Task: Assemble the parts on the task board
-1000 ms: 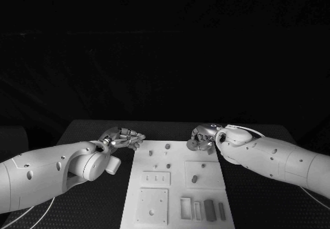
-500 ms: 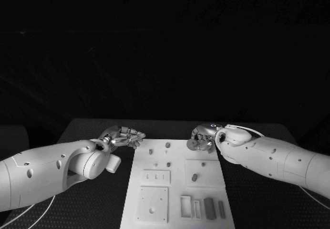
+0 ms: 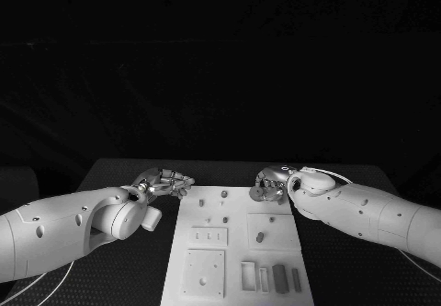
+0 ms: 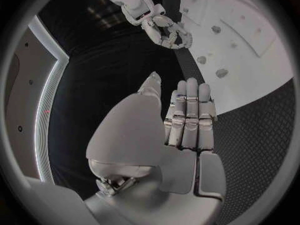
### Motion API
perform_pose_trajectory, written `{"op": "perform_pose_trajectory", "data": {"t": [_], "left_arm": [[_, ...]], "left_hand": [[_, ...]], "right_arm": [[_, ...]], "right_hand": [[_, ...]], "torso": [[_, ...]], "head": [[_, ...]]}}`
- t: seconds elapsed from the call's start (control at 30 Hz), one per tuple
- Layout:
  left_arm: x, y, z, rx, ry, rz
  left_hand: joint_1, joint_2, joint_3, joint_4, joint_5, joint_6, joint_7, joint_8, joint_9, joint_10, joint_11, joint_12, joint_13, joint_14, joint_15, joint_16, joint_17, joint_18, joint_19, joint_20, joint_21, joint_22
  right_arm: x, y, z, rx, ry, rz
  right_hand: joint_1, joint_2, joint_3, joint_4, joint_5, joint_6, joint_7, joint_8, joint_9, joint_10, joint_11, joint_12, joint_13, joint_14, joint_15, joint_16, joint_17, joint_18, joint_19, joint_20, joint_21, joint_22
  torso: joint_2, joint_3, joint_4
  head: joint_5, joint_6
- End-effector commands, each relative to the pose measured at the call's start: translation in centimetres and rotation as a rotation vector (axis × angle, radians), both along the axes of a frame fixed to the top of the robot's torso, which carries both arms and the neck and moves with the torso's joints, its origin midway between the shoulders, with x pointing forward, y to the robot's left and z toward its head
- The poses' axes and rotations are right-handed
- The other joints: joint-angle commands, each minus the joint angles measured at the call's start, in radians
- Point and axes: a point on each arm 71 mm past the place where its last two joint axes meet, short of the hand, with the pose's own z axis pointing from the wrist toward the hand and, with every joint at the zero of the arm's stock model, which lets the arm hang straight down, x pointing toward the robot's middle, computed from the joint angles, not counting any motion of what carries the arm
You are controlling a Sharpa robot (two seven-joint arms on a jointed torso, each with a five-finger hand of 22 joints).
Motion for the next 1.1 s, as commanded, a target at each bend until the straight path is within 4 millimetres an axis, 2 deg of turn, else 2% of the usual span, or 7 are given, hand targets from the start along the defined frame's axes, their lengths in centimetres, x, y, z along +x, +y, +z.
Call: {"op": "perform_pose_trajectory", "data": {"t": [0.03,0.67,0.9,1.1], "left_arm": [[-0.1,-0.3,0.1,-0.01,-0.005,-0.018],[-0.1,-0.1,0.1,-0.009,-0.004,-0.016],[-0.1,-0.1,0.1,-0.009,-0.004,-0.016],[-0.2,-0.1,0.1,-0.009,-0.004,-0.014]], "left_hand": [[0.001,0.009,-0.004,0.0,-0.005,0.001,0.003,-0.007,0.002,-0.002,0.004,-0.002,0.002,0.006,0.003,-0.007,0.002,0.015,-0.009,-0.001,0.006,0.013],[0.002,0.01,-0.004,0.0,-0.005,0.002,0.003,-0.007,0.002,-0.002,0.004,-0.002,0.002,0.006,0.003,-0.007,0.002,0.015,-0.009,-0.001,0.007,0.013],[0.002,0.01,-0.004,0.0,-0.005,0.002,0.003,-0.007,0.002,-0.002,0.004,-0.002,0.002,0.006,0.003,-0.008,0.003,0.015,-0.009,-0.001,0.007,0.013],[0.002,0.01,-0.004,0.0,-0.005,0.002,0.003,-0.007,0.002,-0.002,0.004,-0.002,0.002,0.006,0.003,-0.008,0.003,0.015,-0.009,-0.001,0.007,0.013]], "right_arm": [[-0.4,0.2,-1.0,-0.031,0.025,0.018],[-0.9,0.7,-2.2,-0.064,-0.023,0.033],[-1.1,0.7,-2.7,-0.085,-0.036,0.042],[-1.3,0.7,-2.9,-0.092,-0.045,0.045]], "right_hand": [[0.003,0.003,0.005,-0.002,-0.002,0.075,0.026,0.004,-0.001,-0.022,0.005,0.004,-0.002,-0.001,0.005,0.006,-0.001,0.013,-0.003,-0.007,0.006,0.015],[-0.006,-0.008,-0.01,-0.01,-0.002,0.119,0.034,0.02,0.007,-0.018,0.012,0.021,-0.017,0.004,0.011,0.015,-0.009,0.013,0.003,-0.009,0.013,0.013],[0.005,-0.003,-0.003,-0.015,-0.002,0.149,0.027,0.031,0.014,-0.015,0.007,0.028,-0.027,0.008,0.007,0.02,-0.013,0.013,0.007,-0.012,0.016,0.011],[0.007,-0.003,-0.002,-0.017,-0.002,0.151,0.026,0.032,0.014,-0.014,0.006,0.029,-0.028,0.008,0.006,0.02,-0.014,0.013,0.007,-0.012,0.016,0.01]], "torso": [[0.0,-0.0001,0.0],[0.0,0.0003,-0.0008],[0.0,0.0005,-0.0007],[0.0,0.0003,-0.0005]], "head": [[0.0,-0.001],[0.003,-0.004],[0.002,-0.006],[0.001,-0.007]]}}
